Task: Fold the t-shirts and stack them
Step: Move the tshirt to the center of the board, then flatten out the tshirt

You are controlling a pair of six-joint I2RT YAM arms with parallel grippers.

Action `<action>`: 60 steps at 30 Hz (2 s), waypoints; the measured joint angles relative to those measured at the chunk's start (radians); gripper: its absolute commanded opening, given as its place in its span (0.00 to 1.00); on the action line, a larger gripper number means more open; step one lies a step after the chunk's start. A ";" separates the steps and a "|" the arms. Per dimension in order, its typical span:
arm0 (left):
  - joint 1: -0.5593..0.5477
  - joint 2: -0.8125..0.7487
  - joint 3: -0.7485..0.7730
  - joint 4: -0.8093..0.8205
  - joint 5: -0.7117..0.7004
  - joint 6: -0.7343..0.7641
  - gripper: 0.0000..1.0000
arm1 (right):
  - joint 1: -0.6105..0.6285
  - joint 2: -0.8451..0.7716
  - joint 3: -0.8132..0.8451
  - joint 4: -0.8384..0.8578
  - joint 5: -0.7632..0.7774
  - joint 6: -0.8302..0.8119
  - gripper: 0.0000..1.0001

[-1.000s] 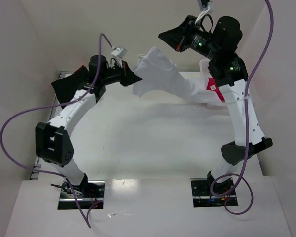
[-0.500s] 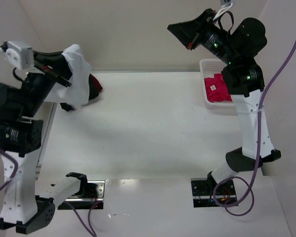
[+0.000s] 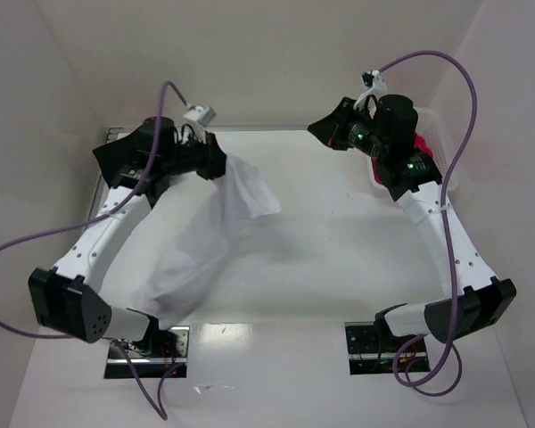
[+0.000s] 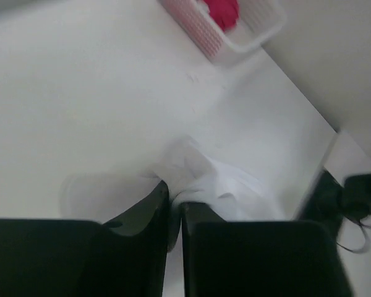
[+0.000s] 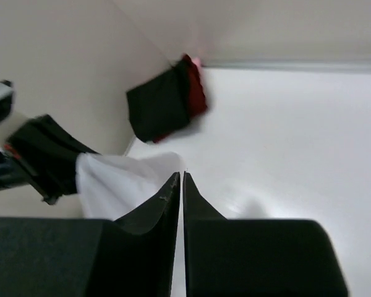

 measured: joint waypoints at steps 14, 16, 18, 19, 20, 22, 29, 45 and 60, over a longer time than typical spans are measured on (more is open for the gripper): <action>-0.044 -0.093 -0.078 -0.081 -0.110 -0.001 1.00 | -0.001 0.031 -0.178 -0.005 -0.014 -0.060 0.56; -0.043 -0.130 -0.133 -0.093 -0.158 -0.014 1.00 | 0.020 0.071 -0.214 -0.010 -0.002 -0.074 0.54; -0.043 -0.161 -0.190 -0.125 -0.190 -0.029 1.00 | 0.039 0.104 -0.242 -0.016 0.011 -0.085 0.53; -0.043 -0.174 -0.216 -0.139 -0.202 -0.034 1.00 | 0.054 0.123 -0.264 -0.018 0.024 -0.091 0.52; -0.043 -0.189 -0.247 -0.151 -0.213 -0.044 1.00 | 0.069 0.141 -0.288 -0.022 0.037 -0.096 0.52; -0.043 -0.224 -0.317 -0.185 -0.228 -0.061 1.00 | 0.095 0.165 -0.328 -0.035 0.048 -0.104 0.52; -0.046 -0.244 -0.466 -0.257 -0.245 -0.123 1.00 | 0.172 0.289 -0.376 -0.035 0.095 -0.116 0.63; -0.047 -0.232 -0.470 -0.326 -0.299 -0.239 1.00 | 0.238 0.698 -0.096 -0.048 0.262 -0.243 0.48; -0.046 -0.175 -0.462 -0.360 -0.308 -0.235 1.00 | 0.245 0.723 0.049 -0.123 0.345 -0.260 0.00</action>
